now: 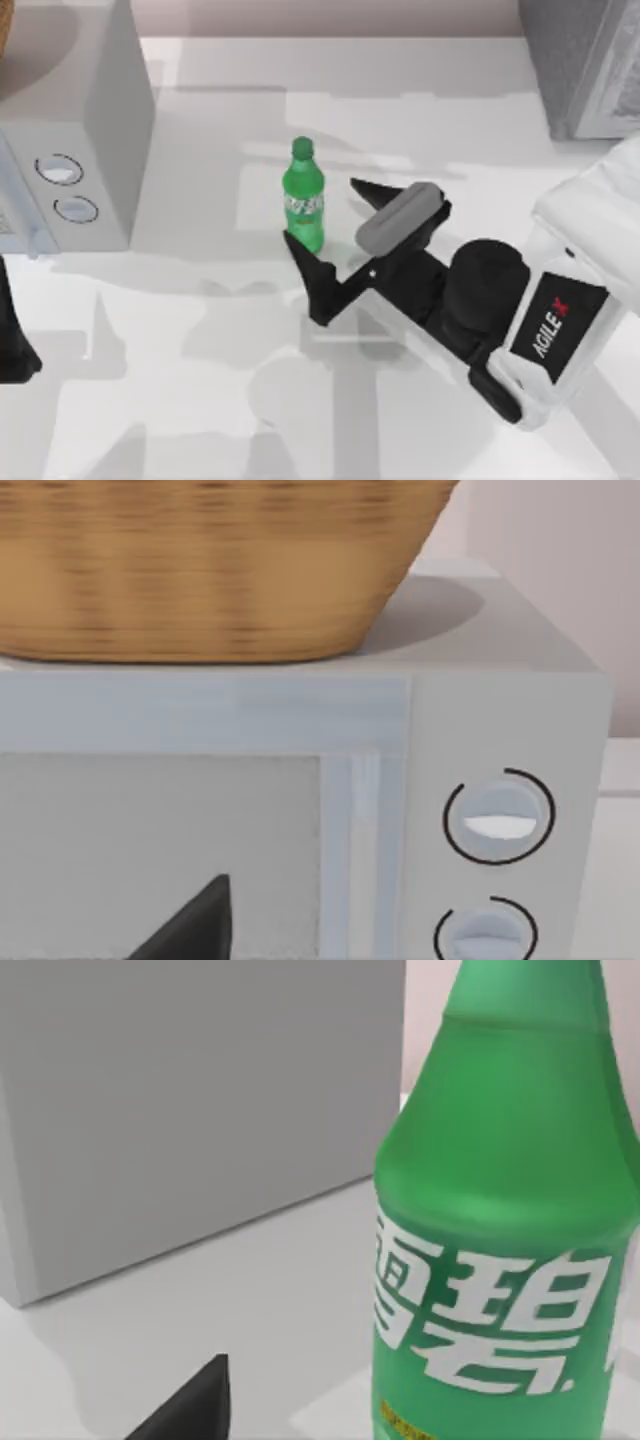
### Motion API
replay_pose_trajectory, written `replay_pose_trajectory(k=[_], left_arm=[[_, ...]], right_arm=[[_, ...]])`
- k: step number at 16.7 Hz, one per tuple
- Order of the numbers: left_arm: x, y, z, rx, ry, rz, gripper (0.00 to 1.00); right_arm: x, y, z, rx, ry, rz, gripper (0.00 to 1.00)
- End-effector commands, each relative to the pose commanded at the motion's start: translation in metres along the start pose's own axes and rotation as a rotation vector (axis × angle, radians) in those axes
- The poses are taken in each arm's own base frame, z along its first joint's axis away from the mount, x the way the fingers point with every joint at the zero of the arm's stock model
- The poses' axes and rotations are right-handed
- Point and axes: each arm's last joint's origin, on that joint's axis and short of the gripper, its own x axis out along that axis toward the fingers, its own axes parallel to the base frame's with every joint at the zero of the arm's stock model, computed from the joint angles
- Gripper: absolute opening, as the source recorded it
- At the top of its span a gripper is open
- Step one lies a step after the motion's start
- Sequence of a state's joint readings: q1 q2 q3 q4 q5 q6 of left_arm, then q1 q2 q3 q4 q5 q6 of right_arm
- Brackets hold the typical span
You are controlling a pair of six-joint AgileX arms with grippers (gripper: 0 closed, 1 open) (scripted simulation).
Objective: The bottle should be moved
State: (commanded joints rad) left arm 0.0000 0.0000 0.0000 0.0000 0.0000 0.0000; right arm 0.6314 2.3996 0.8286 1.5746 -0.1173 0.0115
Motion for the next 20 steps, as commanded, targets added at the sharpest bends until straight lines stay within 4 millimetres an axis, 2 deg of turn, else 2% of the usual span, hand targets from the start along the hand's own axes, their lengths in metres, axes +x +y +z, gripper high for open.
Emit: replay_pose_trajectory(k=[3, 5, 10, 20], left_arm=[[0.0, 0.0, 0.0, 0.0, 0.0, 0.0, 1.0], [0.0, 0.0, 0.0, 0.0, 0.0, 0.0, 1.0], [0.0, 0.0, 0.0, 0.0, 0.0, 0.0, 1.0], [0.0, 0.0, 0.0, 0.0, 0.0, 0.0, 1.0]], right_arm=[[0.034, 0.0, 0.002, 0.0, -0.003, -0.001, 1.0], [0.047, 0.001, 0.003, 0.0, 0.0, -0.001, 1.0], [0.051, 0.001, 0.004, 0.0, 0.001, -0.001, 1.0], [0.051, 0.001, 0.004, 0.0, 0.001, -0.001, 0.25]])
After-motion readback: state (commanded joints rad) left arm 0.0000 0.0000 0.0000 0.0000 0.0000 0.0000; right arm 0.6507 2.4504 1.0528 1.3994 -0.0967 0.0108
